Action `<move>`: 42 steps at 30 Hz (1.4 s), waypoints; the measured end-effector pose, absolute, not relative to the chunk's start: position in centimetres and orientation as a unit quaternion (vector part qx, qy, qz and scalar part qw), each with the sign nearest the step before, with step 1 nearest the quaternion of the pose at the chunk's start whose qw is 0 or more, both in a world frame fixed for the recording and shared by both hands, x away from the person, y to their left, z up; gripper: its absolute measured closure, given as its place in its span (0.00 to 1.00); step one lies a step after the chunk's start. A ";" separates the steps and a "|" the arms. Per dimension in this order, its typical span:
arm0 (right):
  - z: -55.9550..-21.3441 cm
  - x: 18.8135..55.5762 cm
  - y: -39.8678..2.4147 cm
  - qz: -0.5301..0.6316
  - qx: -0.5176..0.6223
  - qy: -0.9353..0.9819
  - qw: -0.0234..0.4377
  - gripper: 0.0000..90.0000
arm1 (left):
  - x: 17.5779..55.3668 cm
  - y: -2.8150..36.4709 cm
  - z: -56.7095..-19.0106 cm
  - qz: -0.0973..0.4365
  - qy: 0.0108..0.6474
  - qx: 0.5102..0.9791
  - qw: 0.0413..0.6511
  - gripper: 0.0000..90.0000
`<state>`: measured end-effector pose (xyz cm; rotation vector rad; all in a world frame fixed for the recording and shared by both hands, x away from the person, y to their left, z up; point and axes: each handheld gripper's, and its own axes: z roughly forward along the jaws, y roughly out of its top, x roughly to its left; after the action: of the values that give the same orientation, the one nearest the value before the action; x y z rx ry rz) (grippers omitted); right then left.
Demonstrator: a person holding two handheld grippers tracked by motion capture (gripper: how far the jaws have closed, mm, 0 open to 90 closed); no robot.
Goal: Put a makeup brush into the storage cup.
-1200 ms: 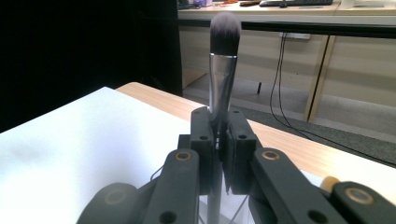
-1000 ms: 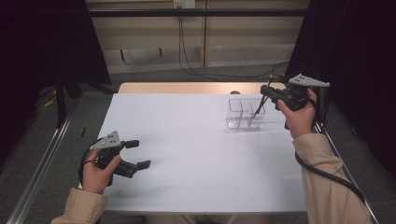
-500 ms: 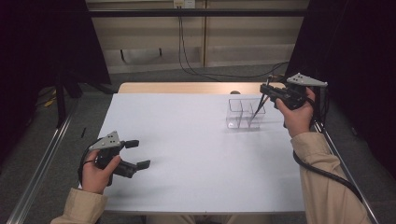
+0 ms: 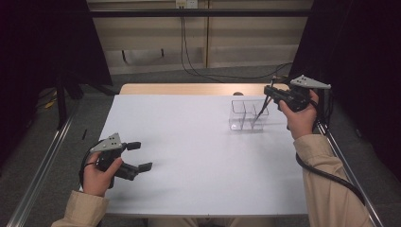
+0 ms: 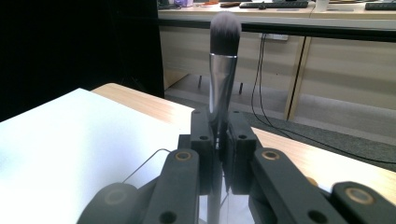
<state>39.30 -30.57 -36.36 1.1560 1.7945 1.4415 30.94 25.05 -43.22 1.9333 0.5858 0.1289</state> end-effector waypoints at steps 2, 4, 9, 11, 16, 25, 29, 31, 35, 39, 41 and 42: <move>-36.5 39.3 -30.6 0.535 0.432 0.669 0.281 0.94 | 31.0 25.1 -43.3 0.054 0.245 0.811 0.529 0.03; -36.6 39.3 -30.6 0.535 0.434 0.669 0.280 0.93 | 30.9 25.1 -43.3 0.053 0.246 0.810 0.529 0.03; -36.9 39.4 -30.6 0.533 0.433 0.670 0.281 0.94 | 30.9 25.0 -43.2 0.054 0.246 0.811 0.528 0.03; -36.9 39.4 -30.5 0.533 0.433 0.670 0.281 0.94 | 31.0 25.0 -43.3 0.053 0.246 0.810 0.529 0.03; -36.9 39.5 -30.5 0.535 0.434 0.667 0.282 0.94 | 31.0 25.0 -43.3 0.054 0.246 0.811 0.528 0.03; -37.0 39.8 -30.3 0.532 0.433 0.670 0.284 0.94 | 30.9 25.1 -43.3 0.054 0.247 0.810 0.530 0.03; -37.2 39.9 -30.2 0.531 0.435 0.670 0.283 0.93 | 30.9 25.0 -43.3 0.053 0.245 0.811 0.529 0.03; -37.3 39.9 -30.2 0.532 0.437 0.668 0.283 0.93 | 30.9 25.0 -43.3 0.054 0.245 0.812 0.527 0.03; -37.6 40.0 -30.2 0.531 0.439 0.668 0.279 0.93 | 31.0 25.0 -43.3 0.054 0.246 0.812 0.527 0.03; -37.9 40.0 -30.2 0.528 0.439 0.670 0.280 0.93 | 31.0 25.0 -43.4 0.053 0.245 0.812 0.527 0.03; -38.0 40.0 -30.3 0.528 0.440 0.671 0.279 0.93 | 31.0 25.0 -43.3 0.054 0.245 0.813 0.526 0.03; -38.1 40.0 -30.3 0.529 0.441 0.670 0.278 0.93 | 31.0 25.0 -43.4 0.053 0.245 0.811 0.528 0.03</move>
<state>39.97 -30.27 -38.06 1.1838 1.7972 1.4182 30.98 25.03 -43.36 1.9377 0.5858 0.1266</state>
